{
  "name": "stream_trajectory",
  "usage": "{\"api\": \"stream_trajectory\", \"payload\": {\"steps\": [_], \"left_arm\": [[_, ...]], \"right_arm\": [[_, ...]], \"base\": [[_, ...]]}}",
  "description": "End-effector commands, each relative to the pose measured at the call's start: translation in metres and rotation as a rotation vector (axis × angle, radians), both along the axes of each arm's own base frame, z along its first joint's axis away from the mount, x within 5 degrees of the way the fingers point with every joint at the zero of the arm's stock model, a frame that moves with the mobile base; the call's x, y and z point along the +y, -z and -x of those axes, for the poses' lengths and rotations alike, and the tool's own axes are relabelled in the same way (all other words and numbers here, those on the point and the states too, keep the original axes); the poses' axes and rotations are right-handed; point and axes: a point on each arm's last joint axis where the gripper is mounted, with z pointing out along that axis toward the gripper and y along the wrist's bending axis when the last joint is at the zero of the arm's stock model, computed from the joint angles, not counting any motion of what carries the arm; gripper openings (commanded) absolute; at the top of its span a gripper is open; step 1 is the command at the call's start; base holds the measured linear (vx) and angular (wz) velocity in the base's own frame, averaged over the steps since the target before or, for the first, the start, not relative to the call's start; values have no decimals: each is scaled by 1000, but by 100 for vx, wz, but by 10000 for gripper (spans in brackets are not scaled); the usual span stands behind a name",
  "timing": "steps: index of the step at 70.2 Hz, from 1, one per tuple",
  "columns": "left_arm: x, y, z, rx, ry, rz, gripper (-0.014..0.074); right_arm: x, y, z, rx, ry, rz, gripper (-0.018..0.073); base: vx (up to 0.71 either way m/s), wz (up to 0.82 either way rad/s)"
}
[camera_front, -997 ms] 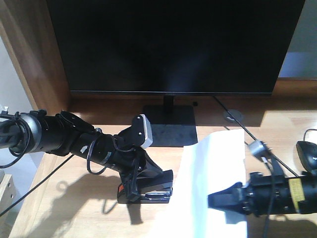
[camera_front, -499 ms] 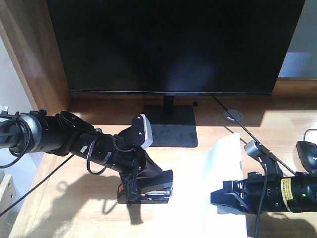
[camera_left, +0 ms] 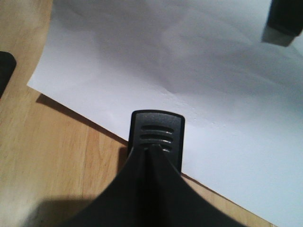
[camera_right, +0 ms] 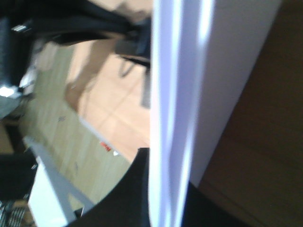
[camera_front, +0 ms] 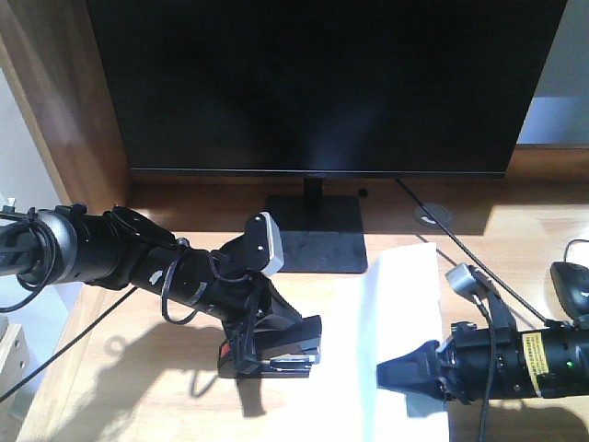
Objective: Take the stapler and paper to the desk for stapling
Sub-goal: 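Lay the paper flat under the stapler beside the left gripper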
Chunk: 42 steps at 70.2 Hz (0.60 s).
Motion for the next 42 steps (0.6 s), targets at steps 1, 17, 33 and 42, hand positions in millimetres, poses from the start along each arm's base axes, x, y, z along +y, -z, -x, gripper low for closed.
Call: {"api": "stream_trajectory", "payload": {"steps": [1,17,33,42], "left_arm": [[-5,-25,0,-29,0,75,-6],[-5,-25,0,-29,0,75,-6],[-5,-25,0,-29,0,75,-6],[-5,-25,0,-29,0,75,-6]], "right_arm": [[6,-18,2,-109,-94,-118,-3],[4,-15,-3,-100,-30,-75,-3],[-6,-3,-11,20,159,45,-3],[-8,-3,-14,19,204,50,-3]], "base": [[0,0],[0,0],[0,0],[0,0]]}}
